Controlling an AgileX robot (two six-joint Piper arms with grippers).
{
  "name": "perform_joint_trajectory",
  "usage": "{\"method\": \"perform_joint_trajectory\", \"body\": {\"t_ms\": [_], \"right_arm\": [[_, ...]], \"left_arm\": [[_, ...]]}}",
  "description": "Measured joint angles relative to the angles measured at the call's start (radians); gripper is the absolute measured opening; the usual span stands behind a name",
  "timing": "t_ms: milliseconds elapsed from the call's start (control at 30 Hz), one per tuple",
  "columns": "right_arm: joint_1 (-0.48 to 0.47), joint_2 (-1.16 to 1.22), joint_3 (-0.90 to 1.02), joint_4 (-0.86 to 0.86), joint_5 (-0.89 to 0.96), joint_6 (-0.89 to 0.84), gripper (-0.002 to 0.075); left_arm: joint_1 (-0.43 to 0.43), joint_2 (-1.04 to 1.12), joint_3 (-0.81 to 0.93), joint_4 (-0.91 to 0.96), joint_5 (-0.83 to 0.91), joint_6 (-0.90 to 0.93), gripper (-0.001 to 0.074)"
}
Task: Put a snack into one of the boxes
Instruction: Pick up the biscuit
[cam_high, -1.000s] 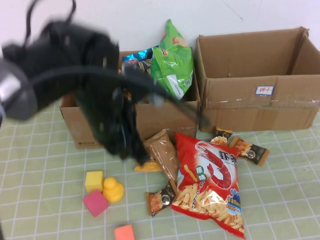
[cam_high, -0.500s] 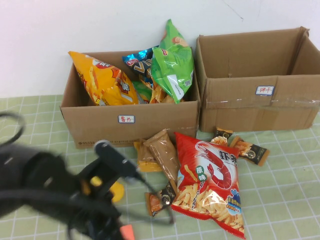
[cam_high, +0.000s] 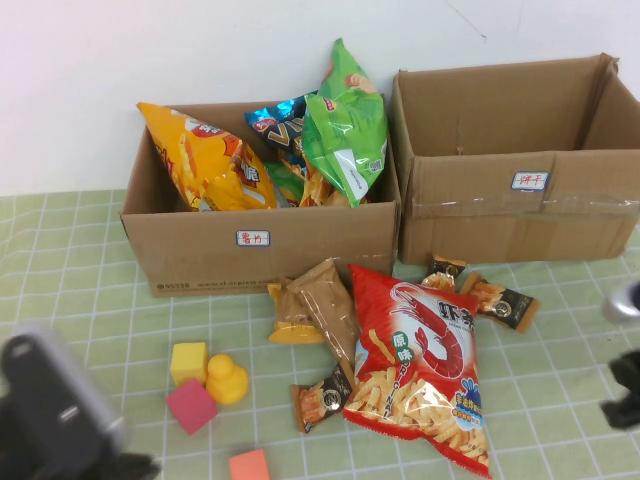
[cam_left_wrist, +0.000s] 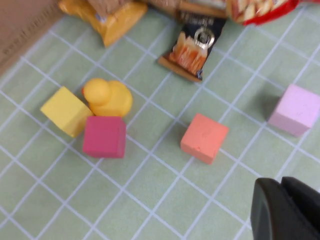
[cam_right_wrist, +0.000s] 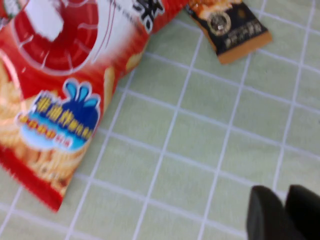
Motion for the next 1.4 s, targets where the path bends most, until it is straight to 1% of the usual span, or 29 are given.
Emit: {"method": "perform_joint_trajectory", "body": {"t_ms": [67, 100, 200, 267, 300, 367, 500, 633, 733, 867, 1067, 1200, 1400], "right_arm": [[0.000, 0.071, -0.046, -0.001, -0.008, -0.006, 0.0115], [0.000, 0.144, -0.097, -0.001, -0.013, -0.011, 0.0192], [0.000, 0.267, -0.180, -0.001, -0.026, -0.014, 0.0340], [0.000, 0.338, -0.239, -0.001, -0.034, -0.014, 0.0438], [0.000, 0.375, -0.268, -0.001, -0.036, -0.014, 0.0474], [0.000, 0.444, -0.321, -0.001, -0.037, -0.019, 0.0513], [0.000, 0.554, -0.400, -0.013, -0.048, -0.069, 0.0536], [0.000, 0.648, -0.468, -0.021, -0.073, -0.189, 0.0538], [0.000, 0.704, -0.518, -0.024, -0.075, -0.238, 0.0538], [0.000, 0.771, -0.587, -0.026, -0.082, -0.253, 0.0538], [0.000, 0.833, -0.633, -0.026, -0.103, -0.257, 0.0538], [0.000, 0.849, -0.641, -0.026, -0.110, -0.257, 0.0538], [0.002, 0.853, -0.646, -0.021, -0.096, -0.241, 0.0538]], "left_arm": [[0.000, -0.080, 0.002, 0.014, 0.051, 0.000, 0.0000], [0.000, -0.145, 0.002, 0.045, 0.118, 0.000, 0.0000], [0.000, -0.215, 0.009, 0.104, 0.198, 0.000, 0.0000], [0.000, -0.253, 0.029, 0.145, 0.222, 0.000, 0.0000], [0.000, -0.273, 0.042, 0.174, 0.226, 0.000, 0.0000], [0.000, -0.304, 0.069, 0.215, 0.228, -0.003, 0.0000], [0.000, -0.363, 0.129, 0.316, 0.183, -0.058, -0.0001], [0.000, -0.403, 0.172, 0.383, 0.099, -0.121, -0.0001], [0.000, -0.414, 0.200, 0.423, 0.072, -0.143, -0.0001], [0.000, -0.418, 0.210, 0.517, 0.060, -0.174, -0.0001], [0.000, -0.419, 0.210, 0.666, 0.075, -0.341, -0.0001], [0.000, -0.419, 0.210, 0.711, 0.087, -0.400, -0.0001], [0.000, -0.419, 0.210, 0.740, 0.095, -0.429, -0.0001]]}}
